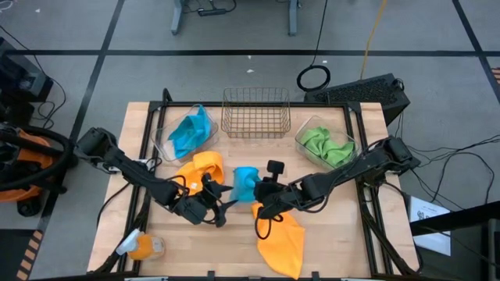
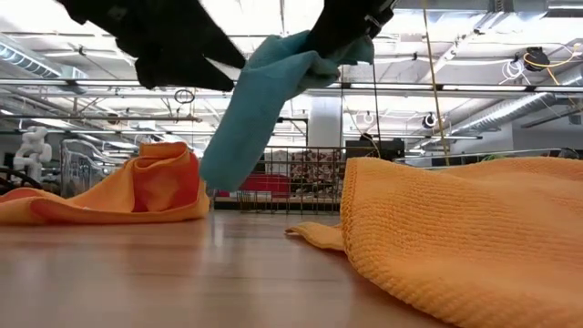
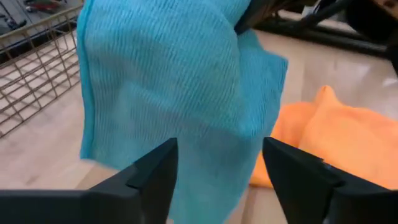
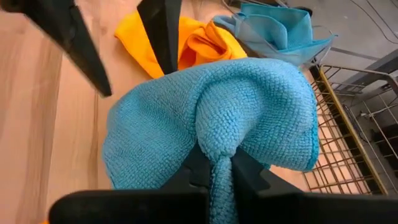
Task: Sort microfiber towel by color & place in baskets
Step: Put the blue towel into the left transparent bin
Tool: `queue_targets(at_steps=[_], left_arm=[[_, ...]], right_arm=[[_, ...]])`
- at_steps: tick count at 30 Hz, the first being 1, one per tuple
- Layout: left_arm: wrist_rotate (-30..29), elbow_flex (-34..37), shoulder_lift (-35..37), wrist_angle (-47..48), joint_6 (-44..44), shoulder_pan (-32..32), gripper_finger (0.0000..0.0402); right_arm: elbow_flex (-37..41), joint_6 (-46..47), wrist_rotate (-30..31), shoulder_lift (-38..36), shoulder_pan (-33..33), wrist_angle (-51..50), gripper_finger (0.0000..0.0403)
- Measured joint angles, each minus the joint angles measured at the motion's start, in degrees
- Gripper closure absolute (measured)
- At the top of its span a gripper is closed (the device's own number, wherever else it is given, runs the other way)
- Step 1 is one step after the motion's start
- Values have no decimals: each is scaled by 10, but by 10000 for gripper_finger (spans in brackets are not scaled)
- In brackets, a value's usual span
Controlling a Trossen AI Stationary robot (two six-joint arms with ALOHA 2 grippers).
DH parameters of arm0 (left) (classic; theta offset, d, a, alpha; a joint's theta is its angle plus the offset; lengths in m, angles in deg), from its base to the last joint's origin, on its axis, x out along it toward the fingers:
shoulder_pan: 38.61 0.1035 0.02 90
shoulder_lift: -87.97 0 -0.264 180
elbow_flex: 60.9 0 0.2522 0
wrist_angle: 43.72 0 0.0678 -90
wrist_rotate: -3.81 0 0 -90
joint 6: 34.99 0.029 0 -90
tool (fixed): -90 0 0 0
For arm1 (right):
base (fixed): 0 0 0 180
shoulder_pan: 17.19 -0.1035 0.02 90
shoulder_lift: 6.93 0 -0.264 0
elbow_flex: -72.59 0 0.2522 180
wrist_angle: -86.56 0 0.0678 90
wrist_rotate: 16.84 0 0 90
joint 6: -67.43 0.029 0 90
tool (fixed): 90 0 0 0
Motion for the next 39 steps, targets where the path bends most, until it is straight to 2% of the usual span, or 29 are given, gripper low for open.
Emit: queue_targets(at_steps=[4, 10, 13, 17, 19, 22, 25, 27, 32, 33, 35, 39], left_arm=[[-25, 0, -31, -69, 22, 0, 98], [-27, 0, -84, -192, 82, 5, 18], [-31, 0, -104, -210, 93, 16, 4], [-45, 0, -115, -214, 91, 47, 9], [-27, 0, -115, -231, 112, 58, 16], [14, -1, -115, -260, 159, 68, 42], [23, -1, -115, -280, 199, 68, 98], [28, -1, -115, -281, 234, 62, 157], [13, -1, -106, -273, 255, 45, 352], [12, -1, -102, -267, 256, 43, 371], [10, -1, -90, -254, 257, 41, 373], [9, 0, -55, -205, 261, 39, 351]], right_arm=[[0, -1, -1, 0, -2, -1, 392], [0, -3, -2, 0, -3, 0, 392], [0, -4, -2, 0, -3, 0, 392], [0, -5, -2, 0, -6, 13, 392], [0, -5, -3, 0, -6, 15, 392], [0, -7, -4, 0, -6, 17, 392], [0, -9, -4, 0, -6, 17, 392], [0, -9, -6, 0, -8, 16, 392], [0, -6, -23, 0, -14, 14, 388], [0, -5, -31, 0, -14, 15, 384], [0, -1, -42, 0, -16, 21, 371], [0, 15, -39, 0, -20, 23, 323]])
